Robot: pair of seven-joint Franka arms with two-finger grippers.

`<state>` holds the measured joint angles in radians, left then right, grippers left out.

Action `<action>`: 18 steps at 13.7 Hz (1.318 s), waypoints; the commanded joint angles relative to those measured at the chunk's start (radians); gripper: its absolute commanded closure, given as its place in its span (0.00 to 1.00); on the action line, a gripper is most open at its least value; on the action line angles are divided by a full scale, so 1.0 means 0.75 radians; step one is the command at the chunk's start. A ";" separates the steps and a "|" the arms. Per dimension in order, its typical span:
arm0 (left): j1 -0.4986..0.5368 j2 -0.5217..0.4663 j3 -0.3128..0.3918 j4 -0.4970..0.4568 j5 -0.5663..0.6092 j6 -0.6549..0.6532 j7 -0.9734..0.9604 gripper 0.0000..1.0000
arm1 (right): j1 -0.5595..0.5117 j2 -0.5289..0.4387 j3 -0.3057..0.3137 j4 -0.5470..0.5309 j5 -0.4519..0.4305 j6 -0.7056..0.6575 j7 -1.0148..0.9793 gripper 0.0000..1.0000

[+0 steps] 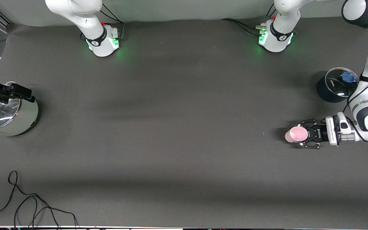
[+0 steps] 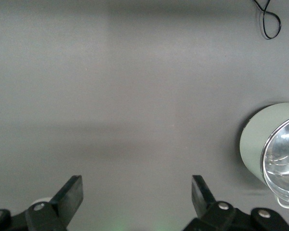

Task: Transfer pink cup from left to right arm
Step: 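Lift the pink cup with the left gripper toward the table middle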

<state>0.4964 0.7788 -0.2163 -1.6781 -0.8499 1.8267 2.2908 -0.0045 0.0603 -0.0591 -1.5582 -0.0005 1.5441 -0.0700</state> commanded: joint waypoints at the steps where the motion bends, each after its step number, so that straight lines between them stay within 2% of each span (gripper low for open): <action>1: -0.066 -0.014 -0.053 0.012 -0.069 0.102 -0.139 1.00 | 0.010 0.001 -0.007 0.004 0.015 -0.011 0.001 0.00; 4: -0.136 -0.014 -0.141 0.012 -0.206 0.247 -0.242 1.00 | 0.010 0.005 -0.007 0.004 0.015 -0.007 0.001 0.00; 7: -0.224 -0.014 -0.237 0.033 -0.268 0.456 -0.387 1.00 | 0.010 0.007 -0.007 0.004 0.015 -0.005 0.001 0.00; 12: -0.385 -0.014 -0.454 0.100 -0.272 0.975 -0.785 1.00 | 0.010 0.010 -0.007 0.004 0.015 -0.003 0.001 0.00; 14: -0.502 -0.014 -0.466 0.159 -0.272 1.102 -0.943 1.00 | 0.008 0.014 -0.007 0.006 0.015 -0.001 0.001 0.00; 18: -0.765 -0.014 -0.466 0.233 -0.262 1.482 -1.252 1.00 | 0.010 0.032 -0.007 0.020 0.015 0.007 0.001 0.00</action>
<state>0.0140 0.7759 -0.5860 -1.5354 -1.0347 2.8330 1.4540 -0.0044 0.0745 -0.0591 -1.5584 -0.0005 1.5471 -0.0700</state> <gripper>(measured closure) 0.300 0.000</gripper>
